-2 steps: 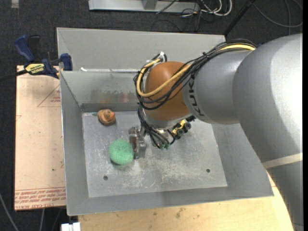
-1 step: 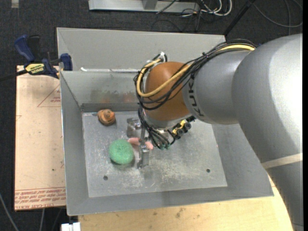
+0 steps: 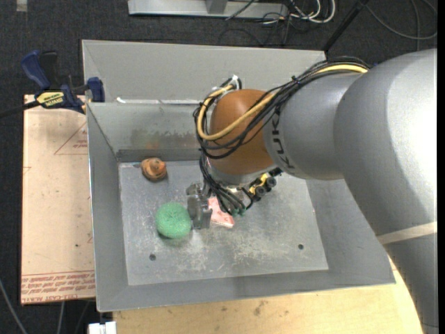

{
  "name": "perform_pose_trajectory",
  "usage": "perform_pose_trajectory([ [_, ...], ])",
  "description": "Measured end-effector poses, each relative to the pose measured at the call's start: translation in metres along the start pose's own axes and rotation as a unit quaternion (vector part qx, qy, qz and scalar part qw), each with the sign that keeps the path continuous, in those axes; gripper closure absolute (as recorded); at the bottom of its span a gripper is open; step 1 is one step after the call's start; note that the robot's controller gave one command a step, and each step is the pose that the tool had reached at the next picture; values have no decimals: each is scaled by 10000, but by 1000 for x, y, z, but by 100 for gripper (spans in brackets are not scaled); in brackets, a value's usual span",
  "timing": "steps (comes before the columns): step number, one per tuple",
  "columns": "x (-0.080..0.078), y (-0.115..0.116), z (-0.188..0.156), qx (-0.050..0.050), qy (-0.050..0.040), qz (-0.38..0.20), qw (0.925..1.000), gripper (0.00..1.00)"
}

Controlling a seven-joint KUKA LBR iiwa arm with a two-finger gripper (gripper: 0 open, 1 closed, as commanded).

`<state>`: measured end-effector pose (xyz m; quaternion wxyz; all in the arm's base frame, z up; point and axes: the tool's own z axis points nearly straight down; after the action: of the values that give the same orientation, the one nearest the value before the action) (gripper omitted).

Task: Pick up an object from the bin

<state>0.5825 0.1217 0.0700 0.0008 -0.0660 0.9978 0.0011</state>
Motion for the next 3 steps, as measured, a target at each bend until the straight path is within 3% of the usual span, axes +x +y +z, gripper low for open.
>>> perform_pose_trajectory([
  [1, 0, 0, 0, 1, 0, 1, 10000, 0],
  [2, 0, 0, 0, 1, 0, 1, 10000, 0],
  [3, 3, 20, 0, 12, 3, -266, 9996, 0],
])
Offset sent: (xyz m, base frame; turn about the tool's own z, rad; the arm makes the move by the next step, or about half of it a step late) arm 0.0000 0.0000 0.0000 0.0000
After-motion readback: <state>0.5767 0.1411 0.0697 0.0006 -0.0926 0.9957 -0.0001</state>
